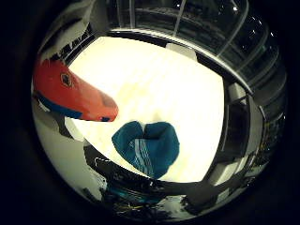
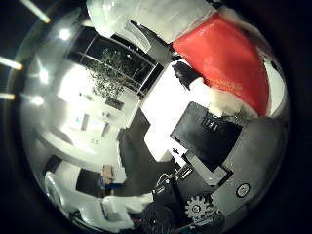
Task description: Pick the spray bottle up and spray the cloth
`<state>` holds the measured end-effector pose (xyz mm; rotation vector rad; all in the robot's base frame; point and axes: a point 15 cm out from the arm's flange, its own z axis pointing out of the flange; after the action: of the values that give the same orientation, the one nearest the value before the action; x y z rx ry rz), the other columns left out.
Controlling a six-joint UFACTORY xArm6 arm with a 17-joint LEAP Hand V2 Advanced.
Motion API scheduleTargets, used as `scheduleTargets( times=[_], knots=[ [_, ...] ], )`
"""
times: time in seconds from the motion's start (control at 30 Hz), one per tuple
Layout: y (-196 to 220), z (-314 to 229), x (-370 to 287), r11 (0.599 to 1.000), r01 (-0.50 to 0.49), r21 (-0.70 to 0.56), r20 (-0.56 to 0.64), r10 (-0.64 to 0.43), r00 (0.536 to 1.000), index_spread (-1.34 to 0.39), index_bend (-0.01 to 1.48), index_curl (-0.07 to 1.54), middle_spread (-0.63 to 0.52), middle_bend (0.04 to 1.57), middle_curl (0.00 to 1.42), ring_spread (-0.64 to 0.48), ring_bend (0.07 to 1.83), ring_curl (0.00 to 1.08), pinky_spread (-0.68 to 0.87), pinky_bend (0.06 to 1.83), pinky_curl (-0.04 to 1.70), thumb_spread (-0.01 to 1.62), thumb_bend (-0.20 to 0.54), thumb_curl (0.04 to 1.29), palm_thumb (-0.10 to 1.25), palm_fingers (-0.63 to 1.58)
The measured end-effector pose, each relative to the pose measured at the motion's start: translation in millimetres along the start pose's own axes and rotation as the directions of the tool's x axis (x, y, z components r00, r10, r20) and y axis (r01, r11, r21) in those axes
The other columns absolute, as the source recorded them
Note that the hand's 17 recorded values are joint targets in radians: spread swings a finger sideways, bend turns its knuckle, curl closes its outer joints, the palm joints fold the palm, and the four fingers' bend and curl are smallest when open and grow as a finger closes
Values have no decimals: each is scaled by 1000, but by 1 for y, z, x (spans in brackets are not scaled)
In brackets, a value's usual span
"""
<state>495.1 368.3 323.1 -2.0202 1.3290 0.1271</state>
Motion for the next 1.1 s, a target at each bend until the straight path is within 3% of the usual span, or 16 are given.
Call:
scheduleTargets(
  times=[0.27, 0.67, 1.1],
  knots=[
    [20, 69, 41, 993, -119, 10, 49, 118, 992, -186, 1158, 750, -72, 1382, 609, -152, 1471, 616, -150, 959, 1517, 848, -13, 825, 1090, 1181],
    [-16, 109, 68, 986, -159, 57, 49, 156, 986, -186, 1157, 751, -73, 1380, 611, -150, 1476, 609, -149, 955, 1501, 833, -15, 831, 1093, 1182],
    [-8, 140, 87, 984, -174, 27, 34, 173, 984, -186, 1157, 751, -73, 1379, 612, -150, 1479, 606, -150, 958, 1495, 843, -15, 832, 1064, 1182]
  ],
)
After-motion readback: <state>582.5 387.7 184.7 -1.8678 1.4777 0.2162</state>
